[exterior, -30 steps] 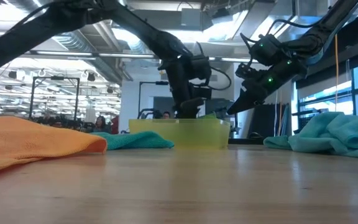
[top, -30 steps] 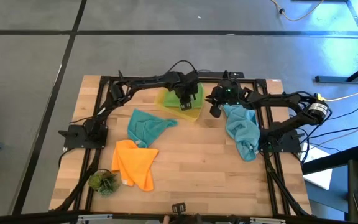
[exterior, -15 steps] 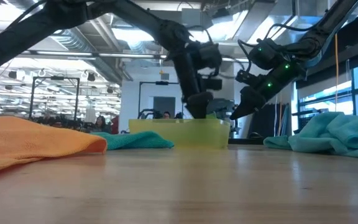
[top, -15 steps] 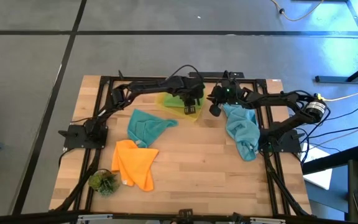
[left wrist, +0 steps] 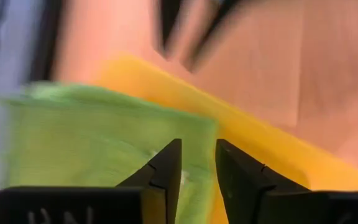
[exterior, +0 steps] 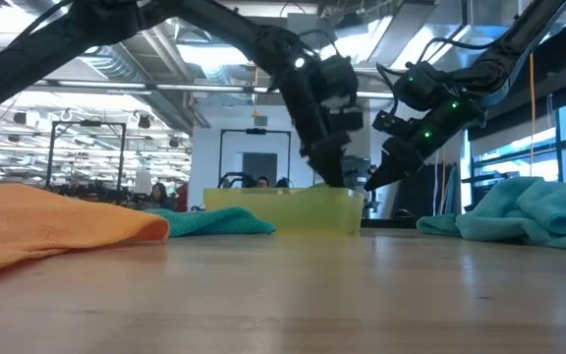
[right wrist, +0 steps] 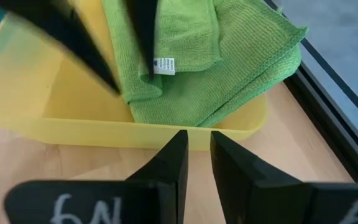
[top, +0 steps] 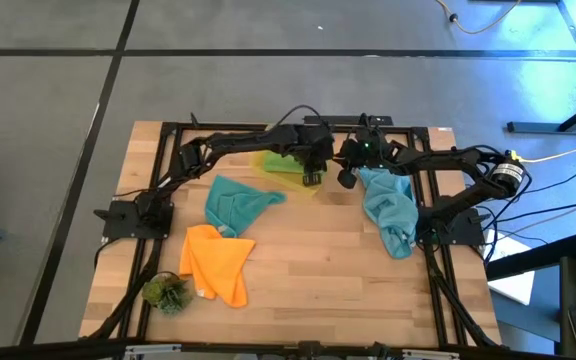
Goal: Fold microfiber towels
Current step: Put the green microfiber cloth into the yellow bin
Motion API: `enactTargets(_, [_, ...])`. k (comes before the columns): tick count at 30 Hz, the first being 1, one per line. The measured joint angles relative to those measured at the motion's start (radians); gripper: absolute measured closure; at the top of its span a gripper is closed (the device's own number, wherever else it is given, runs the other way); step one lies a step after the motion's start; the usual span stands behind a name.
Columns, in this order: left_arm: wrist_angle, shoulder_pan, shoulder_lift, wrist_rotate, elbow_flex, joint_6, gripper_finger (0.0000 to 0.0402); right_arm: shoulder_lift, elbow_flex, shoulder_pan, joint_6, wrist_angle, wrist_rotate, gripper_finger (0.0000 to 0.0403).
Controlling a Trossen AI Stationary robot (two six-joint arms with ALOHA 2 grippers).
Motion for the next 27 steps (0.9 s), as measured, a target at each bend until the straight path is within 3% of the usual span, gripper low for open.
enactTargets(9, [0.132,0.015,0.02,0.011,-0.062,0.044,0.0316,0.0,0.0,0.0,0.0,0.003,-0.051,0.0332])
enactTargets(19, [0.025,-0.007,0.021,0.011,-0.057,0.102,0.0316,0.0,0.0,0.0,0.0,0.002,-0.052,0.0332])
enactTargets(27, [-0.015,-0.013,-0.161,0.012,-0.031,0.096,0.0323,-0.002,0.0,0.0,-0.008,0.02,-0.052,0.0331])
